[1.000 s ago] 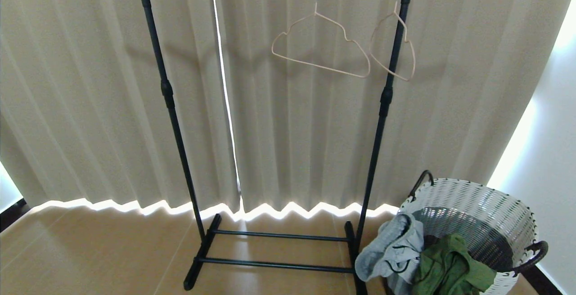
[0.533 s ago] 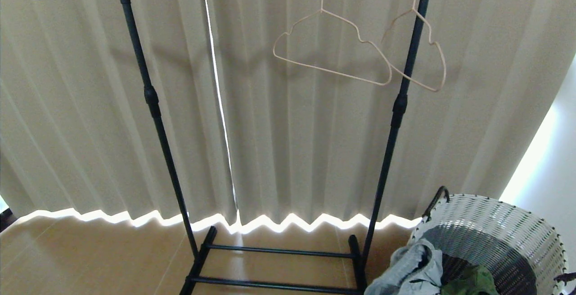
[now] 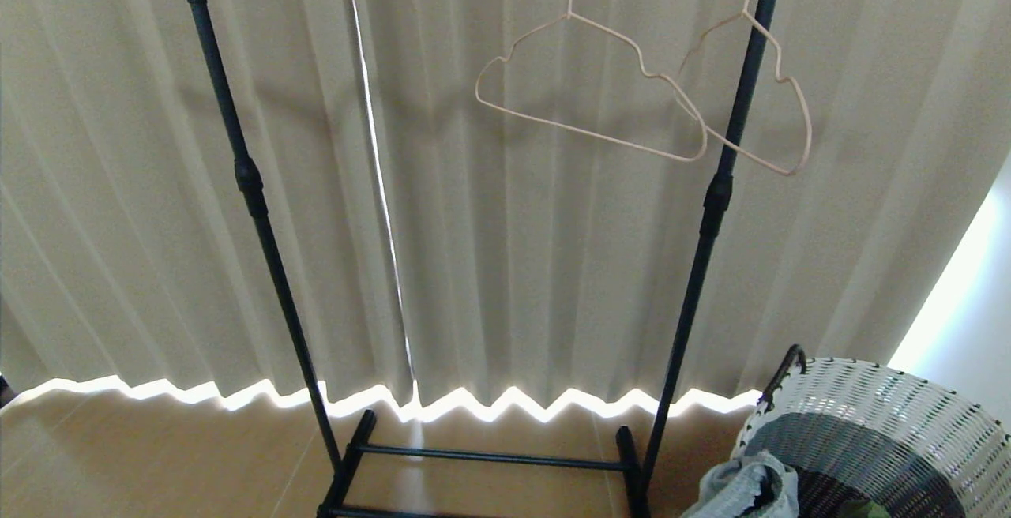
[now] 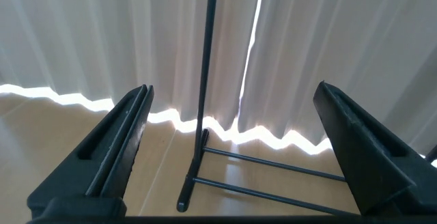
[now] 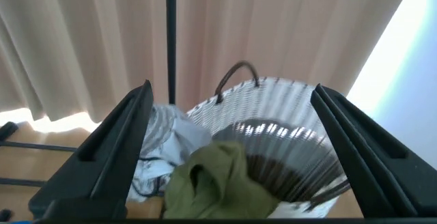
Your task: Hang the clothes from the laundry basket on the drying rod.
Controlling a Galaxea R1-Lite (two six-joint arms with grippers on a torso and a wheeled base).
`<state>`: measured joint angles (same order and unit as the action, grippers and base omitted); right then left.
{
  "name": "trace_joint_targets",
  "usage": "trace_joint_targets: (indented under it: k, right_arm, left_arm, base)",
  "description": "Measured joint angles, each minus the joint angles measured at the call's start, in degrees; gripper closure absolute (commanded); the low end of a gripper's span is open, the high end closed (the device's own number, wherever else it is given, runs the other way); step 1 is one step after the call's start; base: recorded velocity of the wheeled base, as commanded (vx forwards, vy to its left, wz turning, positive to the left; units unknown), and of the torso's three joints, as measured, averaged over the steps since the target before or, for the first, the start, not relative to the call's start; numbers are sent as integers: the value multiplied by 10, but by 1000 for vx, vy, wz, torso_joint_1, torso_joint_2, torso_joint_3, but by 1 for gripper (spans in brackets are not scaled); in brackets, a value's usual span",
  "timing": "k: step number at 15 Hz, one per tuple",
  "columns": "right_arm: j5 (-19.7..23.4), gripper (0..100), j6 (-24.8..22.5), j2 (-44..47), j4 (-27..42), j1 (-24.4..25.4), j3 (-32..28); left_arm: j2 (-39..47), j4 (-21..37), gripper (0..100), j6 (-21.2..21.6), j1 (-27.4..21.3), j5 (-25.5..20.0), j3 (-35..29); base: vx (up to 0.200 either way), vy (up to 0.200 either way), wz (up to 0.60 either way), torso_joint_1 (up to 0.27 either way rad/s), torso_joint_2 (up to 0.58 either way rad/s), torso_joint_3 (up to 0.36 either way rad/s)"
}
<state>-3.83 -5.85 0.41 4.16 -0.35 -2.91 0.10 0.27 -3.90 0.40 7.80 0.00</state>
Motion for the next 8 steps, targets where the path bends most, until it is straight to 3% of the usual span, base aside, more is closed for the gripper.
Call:
trace_joint_targets:
  k: [4, 8]
  right_arm:
    - [0, 0, -84, 70, 59, 37, -60]
    - [-6, 0, -133, 251, 65, 76, -136]
  left_arm:
    - [0, 0, 0, 1, 0, -3, 0]
    - [0, 0, 0, 2, 0, -3, 0]
  base:
    - [0, 0, 0, 0, 0, 0]
    - [0, 0, 0, 0, 0, 0]
